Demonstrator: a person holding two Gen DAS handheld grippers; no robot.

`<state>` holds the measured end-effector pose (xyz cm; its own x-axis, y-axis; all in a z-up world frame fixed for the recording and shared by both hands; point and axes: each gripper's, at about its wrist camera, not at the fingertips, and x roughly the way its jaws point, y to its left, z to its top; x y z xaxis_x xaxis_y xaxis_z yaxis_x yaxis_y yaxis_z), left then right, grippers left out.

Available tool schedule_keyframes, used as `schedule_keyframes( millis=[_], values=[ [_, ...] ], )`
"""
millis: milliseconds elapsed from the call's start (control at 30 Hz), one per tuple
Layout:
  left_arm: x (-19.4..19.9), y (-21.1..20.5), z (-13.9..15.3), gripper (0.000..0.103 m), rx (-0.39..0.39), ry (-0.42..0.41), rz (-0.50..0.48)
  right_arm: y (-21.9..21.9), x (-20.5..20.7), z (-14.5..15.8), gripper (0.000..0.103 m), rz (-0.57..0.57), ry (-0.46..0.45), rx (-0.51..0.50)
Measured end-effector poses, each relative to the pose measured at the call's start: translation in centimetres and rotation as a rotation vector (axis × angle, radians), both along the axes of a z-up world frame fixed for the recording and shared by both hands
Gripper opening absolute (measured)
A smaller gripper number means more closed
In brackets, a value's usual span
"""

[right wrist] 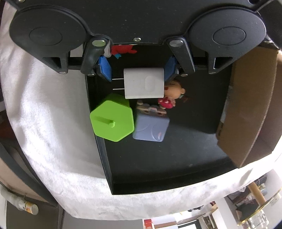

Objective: Organize rigid objects
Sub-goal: 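Grasp the white plug-shaped block with the right gripper, then carry the white block into the box and open the right gripper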

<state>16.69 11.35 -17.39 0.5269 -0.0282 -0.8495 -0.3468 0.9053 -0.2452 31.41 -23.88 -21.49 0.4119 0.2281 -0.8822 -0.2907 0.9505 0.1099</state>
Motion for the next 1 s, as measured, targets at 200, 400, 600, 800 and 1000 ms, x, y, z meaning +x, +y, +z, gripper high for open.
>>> schedule_keyframes(
  millis=[200, 400, 600, 800, 1000],
  values=[
    [-0.1, 0.0, 0.1, 0.016, -0.003, -0.009, -0.005, 0.4, -0.6, 1.2, 0.060, 0.036, -0.003, 0.008],
    [-0.1, 0.0, 0.1, 0.016, -0.003, -0.009, -0.006, 1.4, -1.1, 2.8, 0.060, 0.081, -0.021, -0.005],
    [-0.2, 0.3, 0.0, 0.016, -0.015, -0.015, -0.006, 2.3, -1.2, 4.0, 0.060, 0.103, -0.042, -0.028],
    [-0.1, 0.5, -0.2, 0.016, -0.022, -0.017, -0.011, 3.6, -1.4, 5.3, 0.060, 0.115, -0.061, -0.038],
    [-0.1, 0.8, -0.4, 0.016, -0.034, -0.021, -0.009, 5.2, -1.7, 6.5, 0.060, 0.142, -0.083, -0.052]
  ],
)
